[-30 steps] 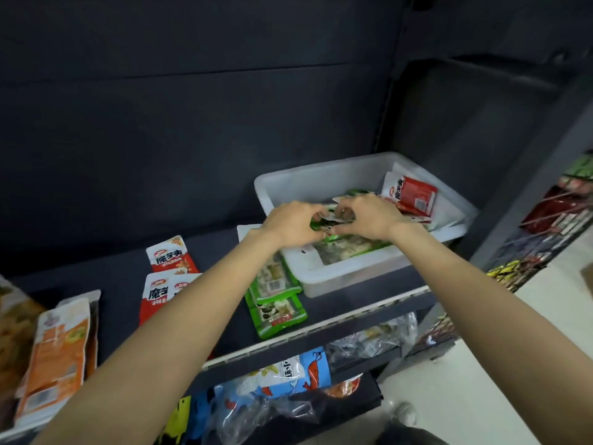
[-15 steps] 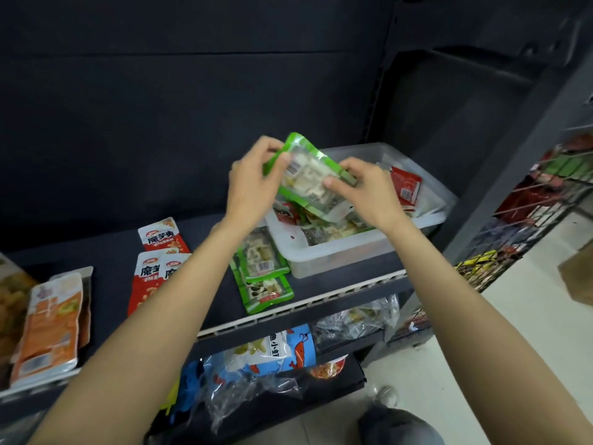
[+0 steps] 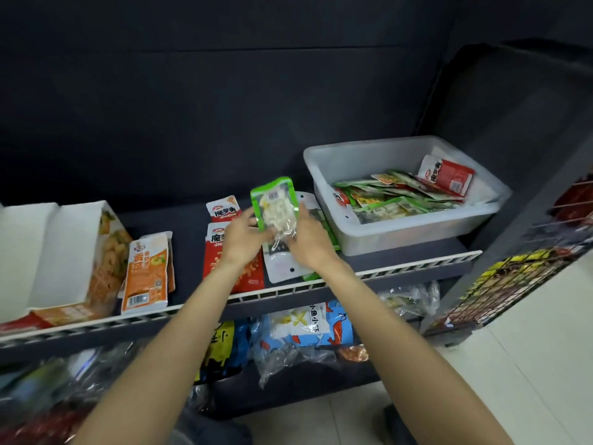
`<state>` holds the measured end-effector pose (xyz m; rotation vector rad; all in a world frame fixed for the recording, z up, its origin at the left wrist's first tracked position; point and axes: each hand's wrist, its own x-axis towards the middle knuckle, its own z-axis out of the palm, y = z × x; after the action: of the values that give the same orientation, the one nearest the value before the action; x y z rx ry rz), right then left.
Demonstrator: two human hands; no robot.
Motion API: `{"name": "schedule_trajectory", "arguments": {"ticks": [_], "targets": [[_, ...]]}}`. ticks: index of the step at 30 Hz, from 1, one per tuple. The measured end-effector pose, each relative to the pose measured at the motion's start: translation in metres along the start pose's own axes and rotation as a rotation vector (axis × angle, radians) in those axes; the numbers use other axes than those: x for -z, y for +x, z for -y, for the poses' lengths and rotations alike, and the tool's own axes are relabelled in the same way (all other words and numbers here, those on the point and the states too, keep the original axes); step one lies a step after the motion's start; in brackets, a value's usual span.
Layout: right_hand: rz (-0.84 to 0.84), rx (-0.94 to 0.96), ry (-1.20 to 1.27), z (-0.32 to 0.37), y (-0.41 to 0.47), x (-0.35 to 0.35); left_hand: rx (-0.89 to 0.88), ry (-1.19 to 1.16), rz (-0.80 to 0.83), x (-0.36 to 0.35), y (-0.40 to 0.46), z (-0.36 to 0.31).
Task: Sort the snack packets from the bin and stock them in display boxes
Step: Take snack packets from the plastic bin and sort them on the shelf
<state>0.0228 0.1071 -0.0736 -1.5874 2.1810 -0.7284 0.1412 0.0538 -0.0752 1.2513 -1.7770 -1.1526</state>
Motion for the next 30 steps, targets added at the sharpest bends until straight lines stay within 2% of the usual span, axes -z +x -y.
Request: {"name": "schedule_trajectory", "arguments": {"ticks": [3, 6, 10, 13, 17, 20, 22, 24, 26, 28, 30], "targets": [[0.060, -0.089, -0.109, -0.009, 0.000, -0.013, 0.000, 0.243, -0.012, -0.014, 0.004, 0.018], [0.036, -0.045, -0.347, -0.018, -0.010, -0.017, -0.065, 0.587, 0.007, -0.021, 0.002, 0.024], [-0.029, 0.006, -0.438, -0.029, -0.017, -0.014, -0.172, 0.765, 0.139, -0.025, -0.003, 0.026], [-0.085, 0.119, -0.382, -0.024, -0.029, -0.001, -0.242, 0.837, 0.155, -0.025, -0.003, 0.027], [-0.249, 0.353, -0.300, -0.010, -0.044, 0.037, -0.328, 0.894, 0.189, -0.018, -0.004, 0.025], [-0.378, 0.399, -0.235, -0.019, -0.039, 0.081, -0.412, 0.721, 0.103, -0.015, -0.003, 0.007], [-0.412, 0.330, -0.243, -0.036, -0.026, 0.111, -0.486, 0.557, 0.029, -0.019, -0.001, -0.013], [-0.289, 0.210, -0.328, -0.062, -0.004, 0.140, -0.541, 0.423, 0.044, -0.028, 0.003, -0.037], [0.011, 0.101, -0.372, -0.085, 0.018, 0.165, -0.598, 0.420, 0.121, -0.042, 0.007, -0.057], [0.296, 0.035, -0.390, -0.100, 0.034, 0.178, -0.672, 0.609, 0.193, -0.056, 0.013, -0.066], [0.483, -0.031, -0.447, -0.111, 0.048, 0.181, -0.666, 0.798, 0.268, -0.069, 0.018, -0.067]]}}
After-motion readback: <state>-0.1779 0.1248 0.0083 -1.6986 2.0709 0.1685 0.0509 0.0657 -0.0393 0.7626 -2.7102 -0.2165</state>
